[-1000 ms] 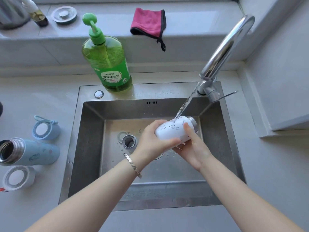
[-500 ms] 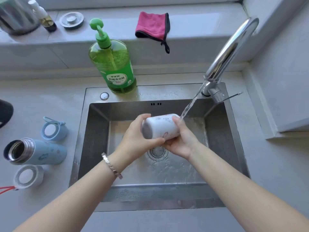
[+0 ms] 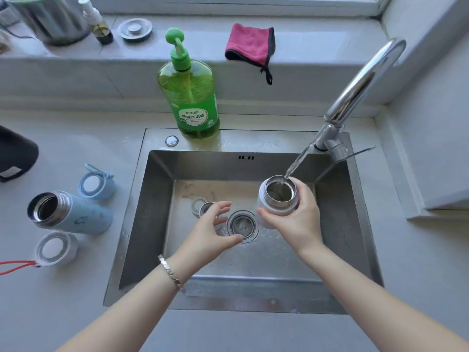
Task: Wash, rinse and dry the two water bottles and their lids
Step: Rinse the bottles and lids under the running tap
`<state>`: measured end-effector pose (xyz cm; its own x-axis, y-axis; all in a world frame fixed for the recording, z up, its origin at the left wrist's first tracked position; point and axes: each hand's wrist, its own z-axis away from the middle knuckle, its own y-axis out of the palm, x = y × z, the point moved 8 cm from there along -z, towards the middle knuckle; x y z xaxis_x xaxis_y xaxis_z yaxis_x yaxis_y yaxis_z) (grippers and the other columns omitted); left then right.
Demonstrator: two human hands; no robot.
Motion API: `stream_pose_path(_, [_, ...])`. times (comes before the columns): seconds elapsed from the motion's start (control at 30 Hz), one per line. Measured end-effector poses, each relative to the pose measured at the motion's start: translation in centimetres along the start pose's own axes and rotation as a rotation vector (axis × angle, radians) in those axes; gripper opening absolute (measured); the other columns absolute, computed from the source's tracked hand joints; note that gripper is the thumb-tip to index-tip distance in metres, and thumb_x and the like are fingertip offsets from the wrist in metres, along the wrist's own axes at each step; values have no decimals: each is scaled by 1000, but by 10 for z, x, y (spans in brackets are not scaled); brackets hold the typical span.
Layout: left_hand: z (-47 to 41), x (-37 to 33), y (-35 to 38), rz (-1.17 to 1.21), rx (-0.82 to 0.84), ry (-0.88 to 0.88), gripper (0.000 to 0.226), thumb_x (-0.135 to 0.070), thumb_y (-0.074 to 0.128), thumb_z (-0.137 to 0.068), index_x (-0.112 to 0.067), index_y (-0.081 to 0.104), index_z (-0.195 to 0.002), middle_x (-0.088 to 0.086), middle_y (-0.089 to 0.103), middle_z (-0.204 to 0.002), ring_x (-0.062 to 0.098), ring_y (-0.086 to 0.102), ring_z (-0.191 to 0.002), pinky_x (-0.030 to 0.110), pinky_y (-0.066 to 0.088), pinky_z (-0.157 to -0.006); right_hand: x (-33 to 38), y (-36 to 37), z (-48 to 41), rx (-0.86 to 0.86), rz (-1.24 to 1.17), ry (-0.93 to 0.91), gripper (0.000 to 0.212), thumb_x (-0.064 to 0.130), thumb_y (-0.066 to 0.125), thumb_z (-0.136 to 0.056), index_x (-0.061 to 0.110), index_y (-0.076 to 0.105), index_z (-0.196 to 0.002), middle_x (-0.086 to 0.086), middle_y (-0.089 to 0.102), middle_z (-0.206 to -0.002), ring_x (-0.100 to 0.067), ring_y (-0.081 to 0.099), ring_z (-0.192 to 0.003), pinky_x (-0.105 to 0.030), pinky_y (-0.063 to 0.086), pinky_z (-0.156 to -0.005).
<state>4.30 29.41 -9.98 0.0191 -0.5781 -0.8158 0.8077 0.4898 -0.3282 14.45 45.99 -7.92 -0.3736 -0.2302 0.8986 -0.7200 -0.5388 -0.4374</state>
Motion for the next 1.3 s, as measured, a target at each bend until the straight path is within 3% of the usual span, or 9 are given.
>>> stream_pose_path(0.17, [-2, -13, 24, 16, 66, 50, 68, -16, 79, -72, -36, 42, -126, -18, 47, -124, -3, 48, -111, 8, 39, -83, -1, -5, 11, 22, -46, 72, 64, 25, 89, -53, 26, 59, -109, 9, 63, -107, -8, 59, -102, -30, 48, -91])
stream_pose_path(0.33, [-5, -33, 44, 38, 97, 120, 65, -12, 78, -71, -35, 43, -122, -17, 53, -114, -23, 47, -88, -2, 40, -67, -9, -6, 13, -27, -77, 255, 58, 32, 87, -53, 24, 60, -103, 9, 66, -99, -10, 62, -94, -30, 51, -84])
stream_pose_path(0.47, [-11, -46, 45, 88, 62, 110, 63, -12, 79, -70, -33, 43, -117, -7, 61, -101, -6, 61, -71, 11, 51, -57, -14, 2, 12, 5, -178, 427, 52, 30, 85, -59, 15, 64, -103, 1, 69, -97, -13, 66, -87, -34, 55, -79])
stream_pose_path(0.6, [-7, -48, 22, -504, -6, 88, 62, -37, 75, -65, -28, 46, -120, -5, 62, -104, 14, 62, -88, 29, 53, -70, -24, 24, 29, 311, -321, 657, 54, 34, 72, -78, 3, 55, -118, -12, 66, -108, -23, 68, -88, -32, 58, -71])
stream_pose_path(0.7, [3, -43, -2, -1228, 46, 76, 66, -46, 73, -66, -26, 45, -123, 2, 53, -115, 23, 52, -105, 28, 38, -75, -43, 25, 47, 461, -118, 719, 62, 29, 65, -86, 0, 39, -134, -16, 61, -113, -23, 64, -87, -29, 53, -72])
stream_pose_path(0.77, [9, -35, -18, -1545, 96, 38, 65, -43, 74, -69, -23, 44, -123, 3, 50, -118, 24, 48, -108, 29, 34, -73, -53, 25, 52, 486, -3, 697, 50, 20, 62, -87, 2, 44, -130, -15, 62, -104, -21, 60, -83, -25, 49, -67])
stream_pose_path(0.93, [13, -19, -40, -1780, 129, -64, 55, -34, 74, -73, -21, 50, -120, 4, 51, -117, 24, 47, -107, 31, 44, -85, -57, 39, 62, 596, 159, 602, 27, 16, 58, -86, 6, 58, -112, -17, 67, -92, -21, 58, -78, -27, 44, -66])
stream_pose_path(1.13, [45, -1, -70, -1581, 56, -32, 55, -44, 70, -72, -26, 47, -118, 2, 52, -114, 23, 50, -105, 29, 37, -74, -45, 56, 66, 680, 260, 448, 12, 18, 59, -84, 15, 64, -94, -4, 65, -84, -20, 62, -84, -26, 42, -71])
stream_pose_path(1.3, [117, 64, -141, -648, -294, -183, 73, -59, 65, -45, -40, 52, -114, -9, 63, -96, 17, 60, -90, 33, 55, -73, -32, 70, 69, 733, 343, 363, 12, 19, 58, -85, 18, 61, -97, -3, 65, -93, -18, 62, -87, -22, 41, -67])
